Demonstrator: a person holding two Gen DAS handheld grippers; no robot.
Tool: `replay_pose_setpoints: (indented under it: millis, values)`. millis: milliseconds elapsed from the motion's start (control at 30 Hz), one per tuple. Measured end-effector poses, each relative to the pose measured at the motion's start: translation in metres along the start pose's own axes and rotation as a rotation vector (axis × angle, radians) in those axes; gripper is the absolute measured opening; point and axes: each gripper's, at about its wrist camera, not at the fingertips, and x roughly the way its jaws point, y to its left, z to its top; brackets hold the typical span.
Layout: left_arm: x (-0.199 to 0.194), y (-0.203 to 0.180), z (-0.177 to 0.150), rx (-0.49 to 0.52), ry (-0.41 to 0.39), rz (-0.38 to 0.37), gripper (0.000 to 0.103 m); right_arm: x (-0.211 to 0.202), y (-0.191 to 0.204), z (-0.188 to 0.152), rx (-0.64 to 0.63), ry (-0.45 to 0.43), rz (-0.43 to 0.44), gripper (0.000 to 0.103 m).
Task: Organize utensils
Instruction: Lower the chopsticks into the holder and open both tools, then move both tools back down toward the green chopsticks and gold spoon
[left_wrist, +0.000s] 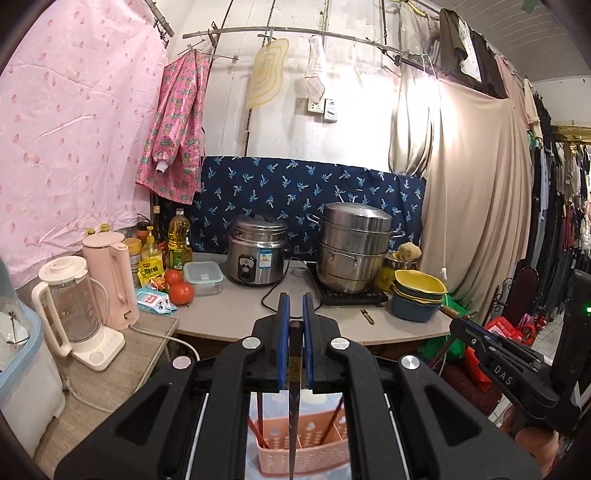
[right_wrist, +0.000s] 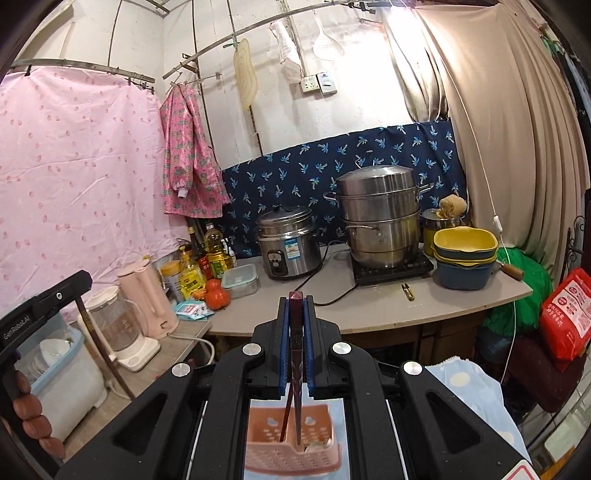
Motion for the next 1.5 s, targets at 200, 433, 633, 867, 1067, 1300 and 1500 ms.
replay_pose_setpoints:
  millis: [200, 433, 633, 867, 1067, 1300, 1500]
  values:
    - [0.031, 0.009, -0.001, -0.011, 0.006, 0.011, 0.007, 0.040, -0.011, -0.014, 0.028, 0.047, 0.005, 0.007]
    - [0.053, 0.014, -0.016, -0.022, 0.042, 0.017, 0.007, 0.073, -0.019, -0.047, 0.058, 0.125, 0.018, 0.007]
    - [0.068, 0.021, -0.045, -0.038, 0.108, 0.023, 0.007, 0.087, -0.025, -0.064, 0.066, 0.170, 0.012, 0.007]
    - [0.071, 0.035, -0.076, -0.101, 0.149, 0.110, 0.065, 0.072, -0.030, -0.076, 0.069, 0.128, -0.038, 0.060]
    - [0.064, 0.037, -0.089, -0.094, 0.184, 0.114, 0.065, 0.059, -0.032, -0.084, 0.070, 0.141, -0.029, 0.060]
    - [0.049, 0.028, -0.102, -0.068, 0.211, 0.106, 0.065, 0.038, -0.027, -0.096, 0.062, 0.151, -0.024, 0.060]
    - [0.032, 0.019, -0.114, -0.053, 0.227, 0.097, 0.065, 0.015, -0.024, -0.110, 0.057, 0.169, -0.021, 0.060]
